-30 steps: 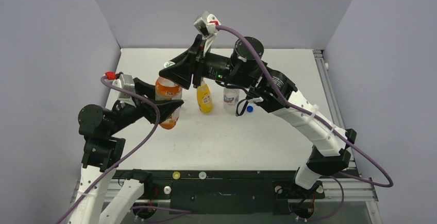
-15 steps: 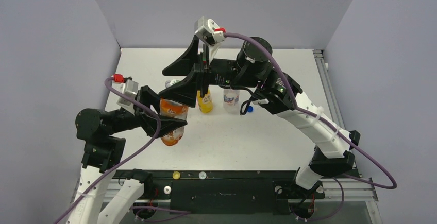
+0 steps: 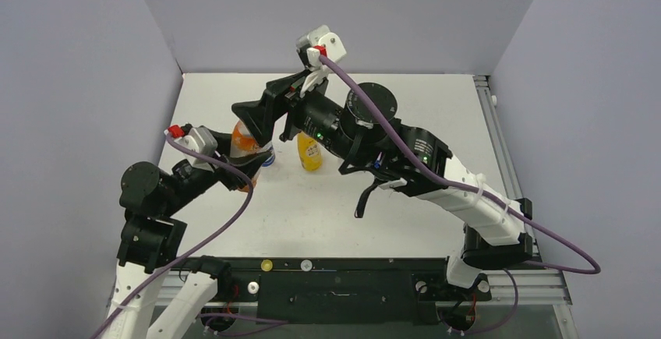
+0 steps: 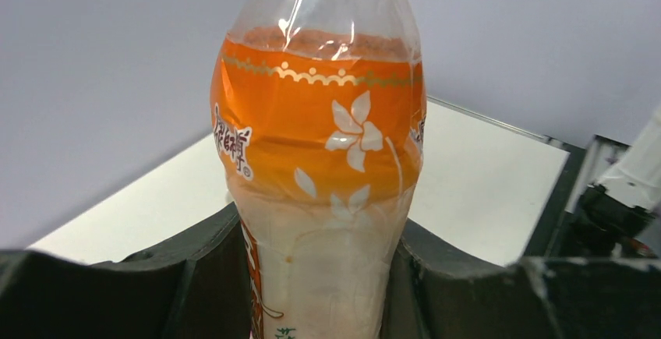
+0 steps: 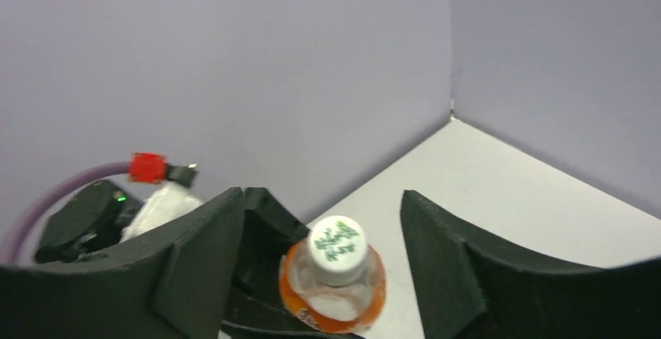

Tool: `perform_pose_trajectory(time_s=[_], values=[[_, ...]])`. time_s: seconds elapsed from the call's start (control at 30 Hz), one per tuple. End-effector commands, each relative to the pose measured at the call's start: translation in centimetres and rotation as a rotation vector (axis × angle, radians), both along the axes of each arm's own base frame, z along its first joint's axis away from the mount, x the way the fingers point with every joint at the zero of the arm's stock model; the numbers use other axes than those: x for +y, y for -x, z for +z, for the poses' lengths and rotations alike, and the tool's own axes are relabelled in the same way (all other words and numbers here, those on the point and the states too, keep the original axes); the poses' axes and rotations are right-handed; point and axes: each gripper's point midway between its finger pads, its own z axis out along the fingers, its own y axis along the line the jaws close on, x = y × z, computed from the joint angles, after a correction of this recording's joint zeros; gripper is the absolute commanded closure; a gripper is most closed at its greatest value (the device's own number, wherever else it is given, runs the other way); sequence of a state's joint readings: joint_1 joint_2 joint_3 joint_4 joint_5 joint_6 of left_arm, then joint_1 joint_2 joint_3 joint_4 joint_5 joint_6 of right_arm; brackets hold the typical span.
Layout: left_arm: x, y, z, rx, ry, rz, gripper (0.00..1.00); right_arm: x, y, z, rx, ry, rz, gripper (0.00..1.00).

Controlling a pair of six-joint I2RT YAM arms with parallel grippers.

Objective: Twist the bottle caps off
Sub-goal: Unscrew the bottle cap from the plastic bottle.

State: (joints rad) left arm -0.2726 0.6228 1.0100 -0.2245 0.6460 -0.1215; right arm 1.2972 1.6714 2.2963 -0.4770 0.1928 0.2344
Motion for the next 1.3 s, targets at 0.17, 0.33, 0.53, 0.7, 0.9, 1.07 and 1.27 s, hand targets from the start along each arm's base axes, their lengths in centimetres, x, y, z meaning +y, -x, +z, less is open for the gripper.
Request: perform_pose_trajectory(time_s=[0.17, 0.33, 0.53, 0.7, 0.9, 1.07, 1.27], values=[[2.5, -1.1, 1.7, -0.129, -0.029, 0.171, 1.00, 0.4, -3.1, -1.5, 0.100, -0.017, -0.164, 0.49], [2.4, -1.3, 1.5, -0.114, -0.028, 0.174, 1.00, 1.2, -2.6, -1.5, 0.111, -0.031, -0.100, 0.51], [2.3, -1.6, 1.4, -0.097, -0.023, 0.170, 1.00, 1.7, -2.7, -1.7, 0.120, -0.041, -0.070, 0.70], [2.1, -1.5, 1.4, -0.080, -0.012, 0.159, 1.00, 1.3, -3.0, -1.6, 0.112, -0.039, -0.081, 1.00], [0.0, 0.7, 2.3, -0.014, 0.050, -0.010, 1.00, 0.1, -2.0, -0.7, -0.006, -0.008, 0.010, 1.00], [-2.8, 5.5, 3.4, 0.125, 0.131, -0.329, 0.98, -1.5, 1.7, 2.6, -0.127, -0.143, 0.345, 1.00], [-3.6, 8.5, 4.6, 0.237, 0.170, -0.507, 0.98, -3.0, 9.3, 4.1, -0.184, -0.215, 0.805, 1.00]])
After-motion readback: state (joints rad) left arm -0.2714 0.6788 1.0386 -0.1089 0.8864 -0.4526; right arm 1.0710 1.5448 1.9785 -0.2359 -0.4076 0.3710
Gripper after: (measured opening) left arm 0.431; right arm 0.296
